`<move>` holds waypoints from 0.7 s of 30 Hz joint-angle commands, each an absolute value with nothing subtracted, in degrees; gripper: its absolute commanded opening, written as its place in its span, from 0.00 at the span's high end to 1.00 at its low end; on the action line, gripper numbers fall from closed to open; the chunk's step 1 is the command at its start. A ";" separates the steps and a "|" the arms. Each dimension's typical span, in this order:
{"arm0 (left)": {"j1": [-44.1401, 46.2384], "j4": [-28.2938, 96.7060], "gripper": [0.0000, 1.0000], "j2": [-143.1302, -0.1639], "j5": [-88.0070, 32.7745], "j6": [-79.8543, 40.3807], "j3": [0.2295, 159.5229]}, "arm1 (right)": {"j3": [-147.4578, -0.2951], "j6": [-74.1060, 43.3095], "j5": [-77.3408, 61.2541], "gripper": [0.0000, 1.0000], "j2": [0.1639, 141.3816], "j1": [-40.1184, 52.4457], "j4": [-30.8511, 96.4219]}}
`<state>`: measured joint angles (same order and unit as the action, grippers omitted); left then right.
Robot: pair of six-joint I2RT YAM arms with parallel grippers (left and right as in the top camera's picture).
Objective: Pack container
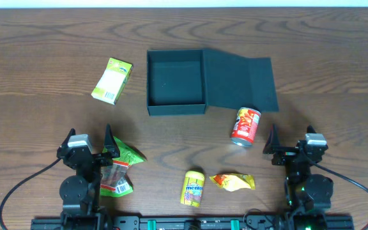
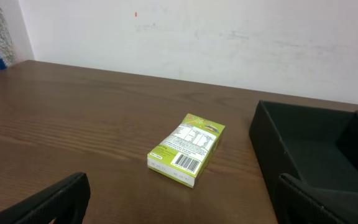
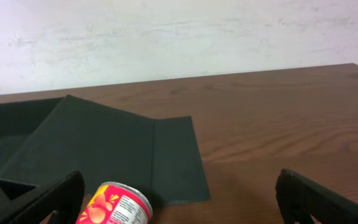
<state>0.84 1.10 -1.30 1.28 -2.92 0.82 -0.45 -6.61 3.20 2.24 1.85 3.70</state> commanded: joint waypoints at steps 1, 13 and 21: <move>0.56 4.27 0.05 -1.50 1.65 -2.13 0.25 | -0.32 -7.22 3.16 0.01 2.22 2.33 4.03; 0.43 3.75 0.05 -1.50 5.08 0.91 0.25 | -0.32 -7.22 3.16 0.01 2.22 2.33 4.03; 0.43 2.92 0.05 -1.56 -1.32 -1.28 1.04 | -0.32 -7.22 3.16 0.01 2.22 2.33 4.03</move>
<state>0.75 0.64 -1.30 0.36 -1.26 0.82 -0.45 -6.61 3.18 2.24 1.85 3.70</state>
